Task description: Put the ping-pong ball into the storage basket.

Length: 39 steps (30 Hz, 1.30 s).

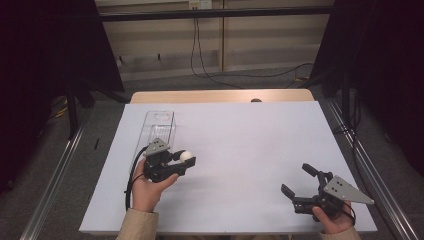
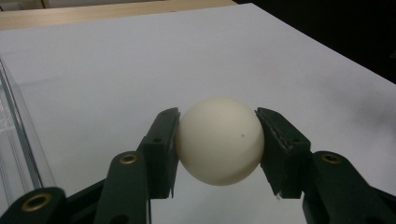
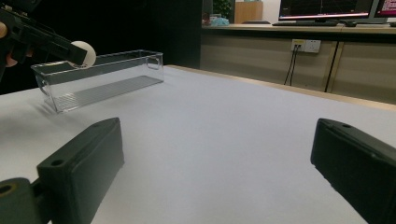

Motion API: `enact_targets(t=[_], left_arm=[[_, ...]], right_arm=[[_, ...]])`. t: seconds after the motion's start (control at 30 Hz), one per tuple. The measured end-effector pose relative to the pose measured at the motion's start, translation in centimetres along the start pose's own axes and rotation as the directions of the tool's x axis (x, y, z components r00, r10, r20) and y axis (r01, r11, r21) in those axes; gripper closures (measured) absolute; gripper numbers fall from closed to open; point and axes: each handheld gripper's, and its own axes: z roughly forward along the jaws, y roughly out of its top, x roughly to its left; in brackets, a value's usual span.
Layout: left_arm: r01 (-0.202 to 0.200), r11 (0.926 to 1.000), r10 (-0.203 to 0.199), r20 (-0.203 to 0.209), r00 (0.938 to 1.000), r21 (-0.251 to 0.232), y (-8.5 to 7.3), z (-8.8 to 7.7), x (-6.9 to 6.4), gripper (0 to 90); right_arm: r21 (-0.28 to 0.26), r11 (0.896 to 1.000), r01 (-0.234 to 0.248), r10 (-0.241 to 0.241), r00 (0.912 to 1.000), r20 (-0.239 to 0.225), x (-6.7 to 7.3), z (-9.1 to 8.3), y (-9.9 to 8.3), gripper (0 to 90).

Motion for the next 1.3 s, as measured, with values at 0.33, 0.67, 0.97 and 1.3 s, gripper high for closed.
enact_targets(t=[0.33, 0.67, 0.97, 1.3], left_arm=[[-0.005, 1.0000, 0.005, -0.015, 0.9999, -0.004, 0.09, -0.29, 0.22, 51.4], [-0.010, 0.9999, 0.010, -0.018, 0.9998, -0.005, 0.12, -0.40, 0.40, 51.4], [-0.005, 0.9999, 0.005, -0.028, 0.9996, -0.013, 0.15, -0.57, 0.59, 51.4], [-0.012, 0.9997, 0.011, -0.036, 0.9993, -0.019, 0.26, -0.92, 0.85, 51.4]], right_arm=[[0.001, 1.000, -0.003, 0.003, 1.0000, 0.005, 0.00, 0.01, -0.04, 2.1], [0.002, 1.000, -0.003, 0.003, 1.0000, 0.008, -0.09, 0.00, -0.10, 2.1], [0.003, 1.000, -0.006, 0.006, 1.0000, 0.006, -0.14, 0.08, -0.18, 2.1], [0.006, 1.000, -0.017, 0.017, 0.9998, 0.010, -0.23, 0.09, -0.26, 1.9]])
